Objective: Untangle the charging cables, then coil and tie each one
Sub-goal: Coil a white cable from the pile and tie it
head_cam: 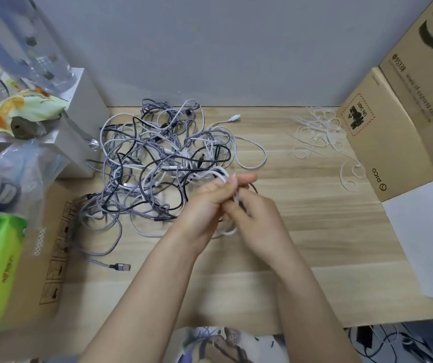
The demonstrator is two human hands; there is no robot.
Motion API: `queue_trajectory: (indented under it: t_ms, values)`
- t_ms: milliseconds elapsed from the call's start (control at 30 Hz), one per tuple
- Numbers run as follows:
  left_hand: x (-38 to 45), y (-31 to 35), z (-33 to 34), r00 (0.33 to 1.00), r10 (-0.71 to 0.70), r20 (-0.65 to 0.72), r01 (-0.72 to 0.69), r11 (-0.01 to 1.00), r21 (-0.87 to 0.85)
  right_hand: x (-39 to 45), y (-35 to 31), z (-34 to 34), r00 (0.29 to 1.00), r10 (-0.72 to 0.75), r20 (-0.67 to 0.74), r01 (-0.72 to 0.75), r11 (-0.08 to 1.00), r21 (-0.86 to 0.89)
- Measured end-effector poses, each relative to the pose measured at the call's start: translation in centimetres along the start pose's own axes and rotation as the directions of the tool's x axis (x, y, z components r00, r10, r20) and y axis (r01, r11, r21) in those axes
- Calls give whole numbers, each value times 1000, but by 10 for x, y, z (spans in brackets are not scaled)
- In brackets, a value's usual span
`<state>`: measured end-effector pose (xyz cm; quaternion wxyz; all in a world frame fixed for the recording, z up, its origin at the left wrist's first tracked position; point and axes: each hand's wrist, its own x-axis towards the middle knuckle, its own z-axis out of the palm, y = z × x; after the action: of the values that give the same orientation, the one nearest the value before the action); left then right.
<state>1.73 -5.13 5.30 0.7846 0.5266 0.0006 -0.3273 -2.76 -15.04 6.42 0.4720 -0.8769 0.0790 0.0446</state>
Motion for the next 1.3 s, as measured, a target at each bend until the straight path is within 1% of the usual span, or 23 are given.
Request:
queue_trajectory:
  t_ms: [100, 167, 233, 300, 333, 400, 433, 500, 567, 600, 667, 700, 733, 800, 833, 867, 900, 933, 1000, 1067, 1133, 1200, 1300]
  values:
    - [-3, 6, 1, 1000, -7, -9, 6, 998, -62, -1, -3, 4, 996, 31, -89, -15, 984, 177]
    - [-2, 9, 0, 999, -44, -26, 38, 980, -194, -1, -6, 6, 991, 14, -137, 12, 983, 184]
    - [3, 10, -3, 990, -133, -44, 108, 922, -372, -3, -13, 5, 982, 6, -186, 30, 981, 192]
    - [12, 8, -16, 963, -247, -107, 152, 826, -543, -7, -26, -5, 972, 13, -235, 62, 949, 310]
    - [18, 6, -25, 945, -285, -157, 135, 783, -607, -10, -31, -12, 966, 12, -260, 93, 917, 389]
    - [27, 3, -42, 919, -315, -238, 64, 713, -698, -18, -41, -27, 952, -7, -306, 171, 842, 511]
    - [30, 2, -49, 912, -318, -260, 34, 689, -724, -23, -47, -33, 944, -27, -329, 212, 812, 543]
    - [37, 2, -60, 905, -308, -294, -12, 672, -741, -28, -52, -39, 931, -63, -360, 280, 758, 589]
    - [40, 8, -62, 908, -263, -326, -51, 704, -708, -29, -54, -40, 929, -61, -366, 285, 748, 600]
    - [39, 13, -58, 919, -205, -337, -77, 744, -664, -28, -53, -39, 934, -58, -353, 269, 764, 586]
    - [33, 27, -44, 946, -6, -323, -163, 856, -491, -23, -51, -34, 949, -37, -314, 202, 834, 514]
    - [29, 34, -36, 948, 123, -293, -229, 903, -363, -20, -48, -31, 953, -22, -302, 169, 866, 470]
    - [24, 40, -28, 937, 246, -249, -303, 926, -227, -17, -45, -27, 954, 1, -301, 137, 889, 436]
    - [16, 55, -18, 890, 434, -139, -443, 896, -34, -12, -41, -23, 953, 27, -302, 98, 916, 389]
    - [13, 62, -17, 869, 487, -84, -487, 873, 18, -10, -39, -21, 952, 29, -305, 93, 920, 380]
    - [11, 67, -17, 860, 509, -46, -507, 861, 49, -8, -38, -20, 948, 28, -316, 97, 922, 375]
    - [9, 70, -18, 867, 497, -34, -494, 867, 70, -7, -36, -20, 943, 19, -332, 107, 928, 356]
    - [8, 71, -20, 890, 454, -47, -449, 889, 90, -5, -36, -20, 936, -1, -351, 121, 940, 319]
    - [6, 64, -22, 941, 318, -117, -300, 942, 149, -3, -35, -20, 927, -51, -371, 145, 963, 228]
    - [5, 51, -23, 966, 203, -158, -169, 964, 206, 0, -32, -15, 931, -86, -354, 153, 974, 168]
    - [5, 38, -23, 978, 131, -165, -95, 973, 209, 3, -29, -9, 939, -81, -335, 135, 981, 141]
    - [5, 28, -24, 981, 79, -178, -46, 982, 181, 5, -24, -8, 947, -41, -319, 89, 987, 137]
    - [1, 18, -27, 968, 29, -248, 1, 992, 122, 6, -13, -11, 949, 30, -314, 4, 994, 107]
